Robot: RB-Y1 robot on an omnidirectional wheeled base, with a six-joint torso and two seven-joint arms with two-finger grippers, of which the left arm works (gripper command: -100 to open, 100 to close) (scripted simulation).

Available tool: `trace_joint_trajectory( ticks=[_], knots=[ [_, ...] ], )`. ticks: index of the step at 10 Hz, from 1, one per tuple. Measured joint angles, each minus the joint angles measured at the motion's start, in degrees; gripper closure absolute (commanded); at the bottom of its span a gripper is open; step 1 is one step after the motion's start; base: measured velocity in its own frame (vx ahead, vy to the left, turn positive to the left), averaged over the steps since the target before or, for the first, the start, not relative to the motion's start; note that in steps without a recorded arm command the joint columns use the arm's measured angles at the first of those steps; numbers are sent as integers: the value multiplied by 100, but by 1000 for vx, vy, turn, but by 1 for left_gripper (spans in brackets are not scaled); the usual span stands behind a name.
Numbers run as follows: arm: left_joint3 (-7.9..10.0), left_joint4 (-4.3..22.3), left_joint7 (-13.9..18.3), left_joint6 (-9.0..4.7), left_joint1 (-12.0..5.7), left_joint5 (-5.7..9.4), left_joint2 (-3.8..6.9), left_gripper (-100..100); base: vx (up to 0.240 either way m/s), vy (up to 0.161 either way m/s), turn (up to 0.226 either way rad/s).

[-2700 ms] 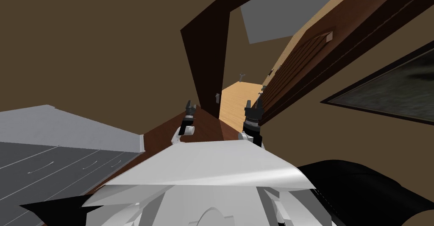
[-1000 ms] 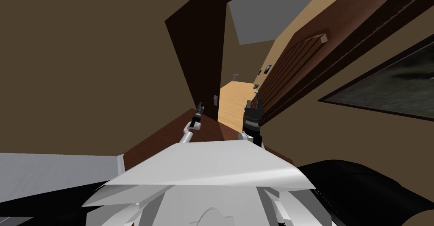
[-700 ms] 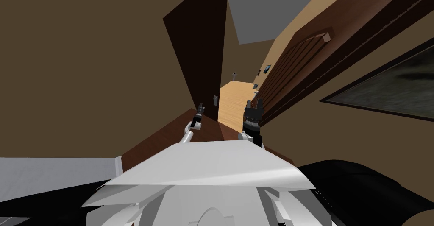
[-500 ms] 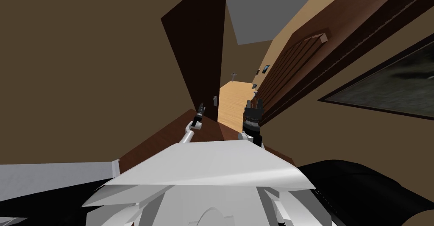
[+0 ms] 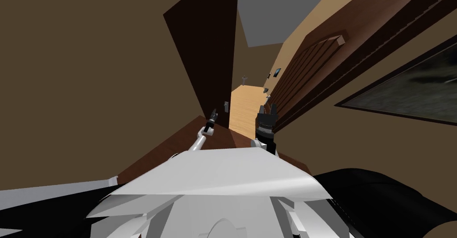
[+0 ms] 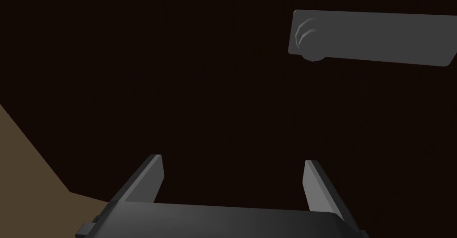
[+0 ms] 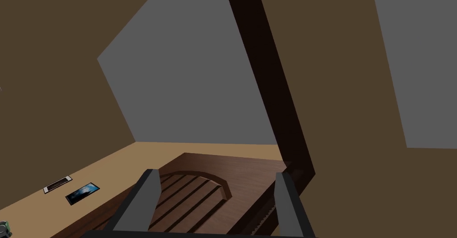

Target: Push the door open

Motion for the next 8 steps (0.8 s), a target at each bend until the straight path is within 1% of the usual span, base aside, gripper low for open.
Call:
trace_joint_trajectory(
  ticks=[1,2,4,5,6,7,8],
  knots=[
    [-22,166,9,3,-130,-13,-9,-100,52,44,-20],
    [-39,254,19,6,-166,-21,-8,-100,51,33,-31],
    [-76,587,34,-41,-337,-43,-22,-100,63,55,-103],
    [-96,777,46,-59,-462,-55,-32,-100,68,63,-61],
    [-125,936,61,-73,-549,-69,-36,-100,69,57,-52],
    [-135,1129,45,-97,-655,-86,-84,-100,78,67,-83],
    [-158,1285,45,-104,-746,-100,-98,-100,77,65,-92]
  ],
)
